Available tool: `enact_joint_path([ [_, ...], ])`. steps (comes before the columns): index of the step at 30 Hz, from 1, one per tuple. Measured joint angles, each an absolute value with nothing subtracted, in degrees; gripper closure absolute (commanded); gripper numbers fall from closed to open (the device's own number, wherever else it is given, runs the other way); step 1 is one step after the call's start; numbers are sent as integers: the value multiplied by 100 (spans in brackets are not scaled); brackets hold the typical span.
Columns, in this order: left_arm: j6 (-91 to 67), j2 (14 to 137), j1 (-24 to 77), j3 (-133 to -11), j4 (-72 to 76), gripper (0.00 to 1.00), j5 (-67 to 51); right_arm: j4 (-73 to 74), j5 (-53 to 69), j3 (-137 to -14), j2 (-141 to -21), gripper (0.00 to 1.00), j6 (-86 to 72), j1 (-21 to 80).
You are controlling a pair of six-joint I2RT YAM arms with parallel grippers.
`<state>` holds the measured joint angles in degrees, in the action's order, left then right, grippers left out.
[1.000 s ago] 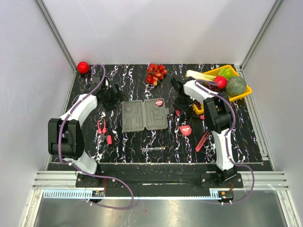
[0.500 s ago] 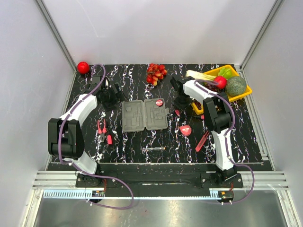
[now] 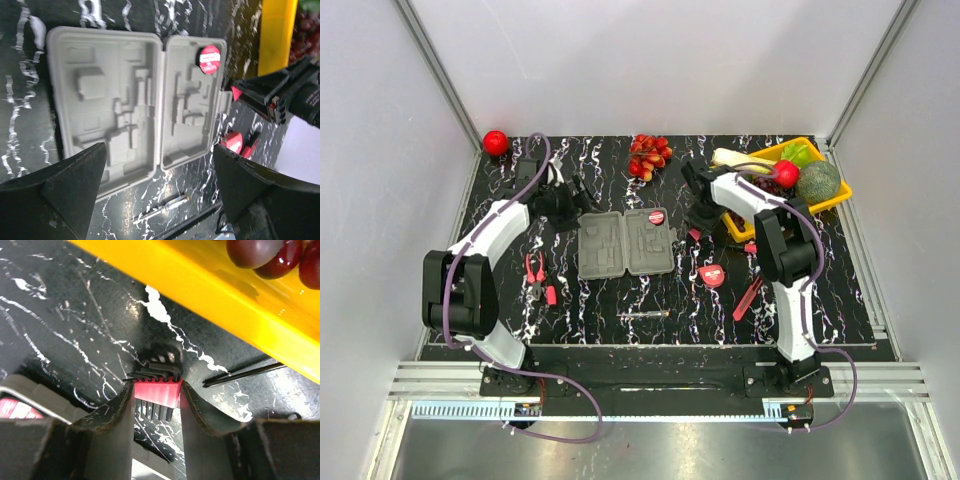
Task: Pack the tool kit
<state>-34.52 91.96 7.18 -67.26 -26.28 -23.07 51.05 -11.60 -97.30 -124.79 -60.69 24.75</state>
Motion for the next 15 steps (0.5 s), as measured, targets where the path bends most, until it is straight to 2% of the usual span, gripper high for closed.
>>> enact_joint_path([
  [9, -3387, 9196, 1267, -6619, -1929, 11, -3258, 4609, -1079, -9161, -11222, 83, -5349, 2475],
  [15, -3341, 9196, 1767, -6615, -1358, 15, -3835, 4139, -344, -8906, -10401, 81, -4823, 2475],
])
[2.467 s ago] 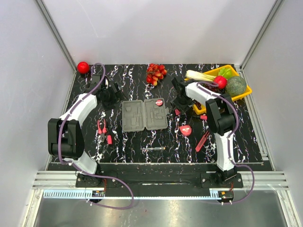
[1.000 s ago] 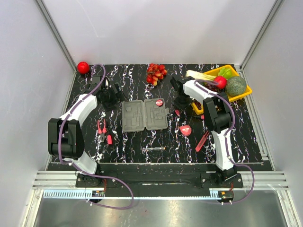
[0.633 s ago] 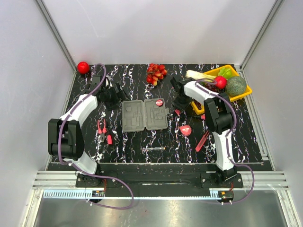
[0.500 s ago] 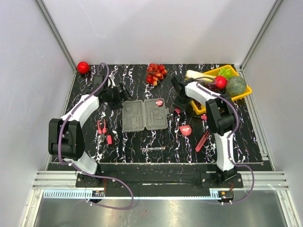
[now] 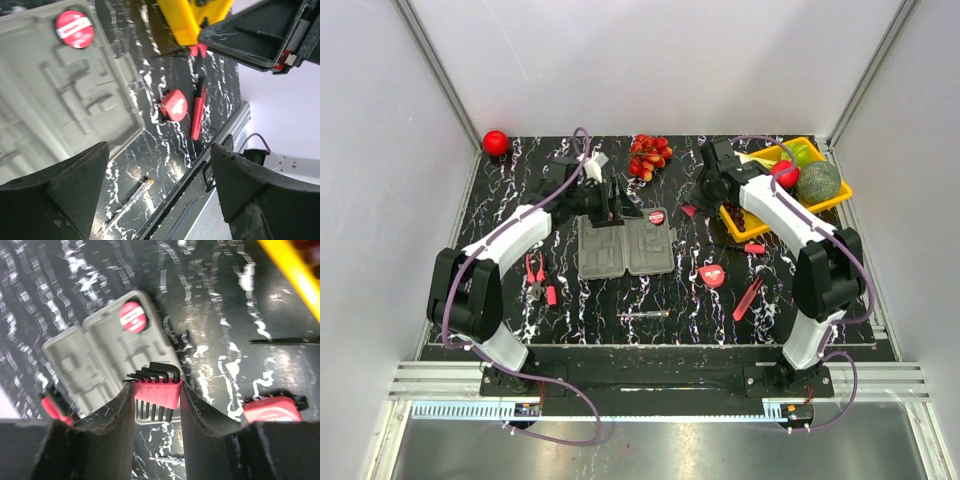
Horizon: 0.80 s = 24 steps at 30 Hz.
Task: Pack the tool kit
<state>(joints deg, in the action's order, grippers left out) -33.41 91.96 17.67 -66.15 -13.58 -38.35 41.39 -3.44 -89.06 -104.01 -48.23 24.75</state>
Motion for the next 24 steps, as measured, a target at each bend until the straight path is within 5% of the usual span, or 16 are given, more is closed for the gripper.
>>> enact_joint_path([
  [7, -3503, 9212, 2362, -6665, -674, 20, -4191, 3319, 1009, -8444, -9920, 80, -4248, 2569],
  [14, -3603, 9456, 2729, -6899, -432, 46, -4178, 2919, 1684, -8171, -9721, 80, -4053, 2729],
  [24, -3629, 9585, 2899, -6973, -615, 66, -3959, 2556, 2071, -8090, -9513, 80, -4053, 2744],
])
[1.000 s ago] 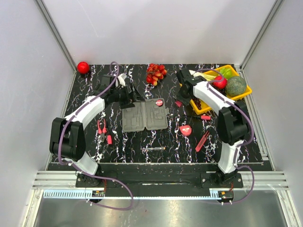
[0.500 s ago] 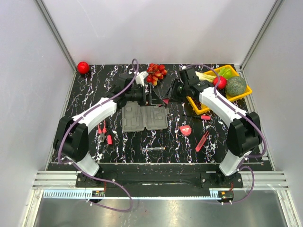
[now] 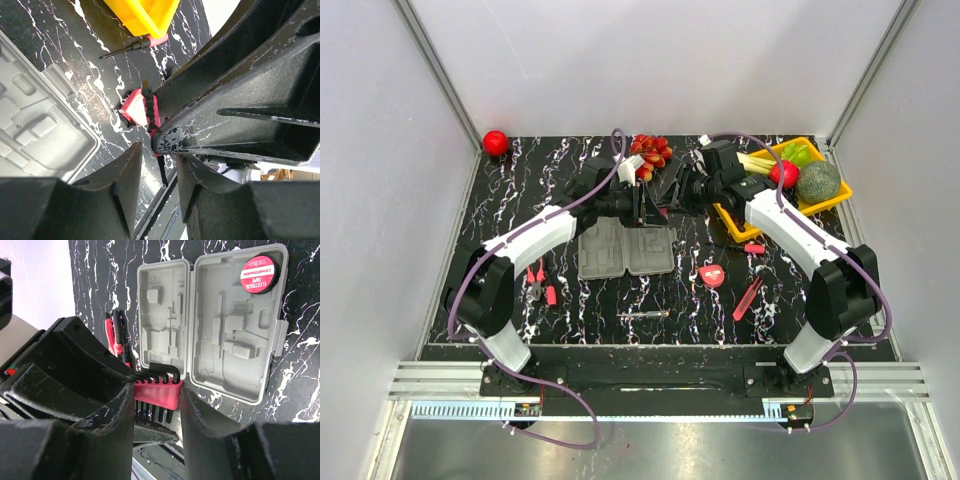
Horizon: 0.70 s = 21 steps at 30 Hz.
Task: Pack the tool kit
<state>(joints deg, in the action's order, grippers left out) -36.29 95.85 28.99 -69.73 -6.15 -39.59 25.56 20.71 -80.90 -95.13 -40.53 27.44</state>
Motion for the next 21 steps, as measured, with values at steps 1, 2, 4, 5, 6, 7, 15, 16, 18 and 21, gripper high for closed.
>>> enact_joint_path([
  [1, -3634, 9585, 2904, -6980, -628, 69, -3942, 2510, 2080, -8075, -9504, 80, -4053, 2744],
  [2, -3632, 9585, 2904, -6995, -644, 70, -3913, 2486, 2082, -8060, -9496, 80, -4056, 2744],
  [4, -3632, 9585, 2908, -7006, -648, 76, -3870, 2473, 2102, -8020, -9474, 80, -4056, 2744],
  [5, -3640, 9585, 2908, -7006, -648, 76, -3854, 2467, 2119, -8003, -9467, 80, -4053, 2744],
  [6, -3645, 9585, 2908, -7006, -657, 76, -3850, 2464, 2132, -7988, -9461, 80, -4053, 2744],
  [7, -3649, 9585, 2908, -7006, -676, 76, -3848, 2460, 2143, -7970, -9456, 80, -4056, 2744],
  [15, -3667, 9585, 2934, -7008, -746, 100, -3787, 2397, 2147, -7867, -9384, 64, -4047, 2738],
  [16, -3669, 9585, 2936, -7008, -744, 100, -3789, 2386, 2147, -7867, -9382, 53, -4045, 2738],
  [18, -3669, 9585, 2936, -7008, -742, 100, -3789, 2381, 2156, -7867, -9380, 37, -4051, 2738],
  [21, -3658, 9583, 2936, -7008, -790, 100, -3795, 2333, 2117, -7824, -9317, 16, -4069, 2733],
])
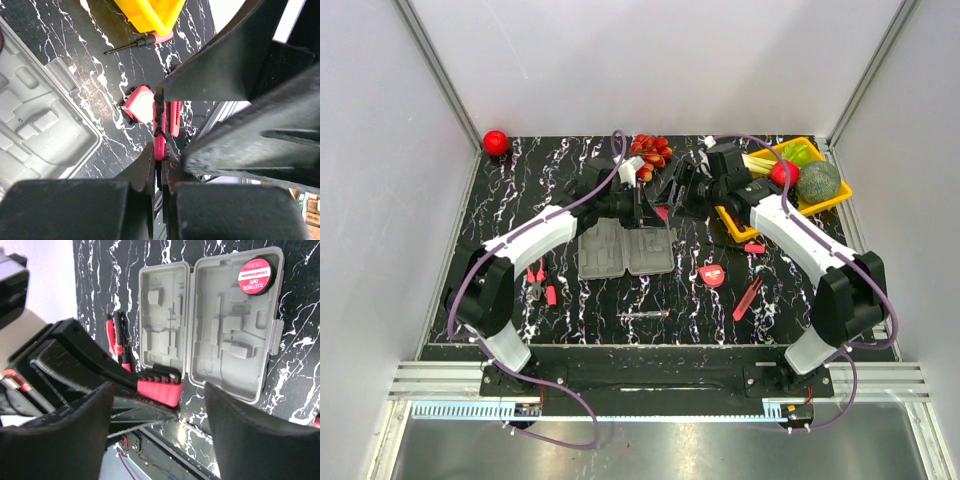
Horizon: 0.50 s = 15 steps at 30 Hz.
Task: Pack the tool kit
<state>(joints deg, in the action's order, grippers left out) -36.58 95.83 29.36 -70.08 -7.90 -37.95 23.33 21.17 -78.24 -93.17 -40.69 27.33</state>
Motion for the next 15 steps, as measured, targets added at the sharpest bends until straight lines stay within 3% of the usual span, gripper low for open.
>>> enact_joint_path([
  [6, -3791, 9539, 2936, -7133, -851, 100, -3852, 2016, 2058, -7467, -8718, 14, -4091, 2738],
  [15, -4908, 9024, 2921, -7907, -169, 100, -4403, 513, 2182, -6552, -7358, 32, -4456, 2749],
])
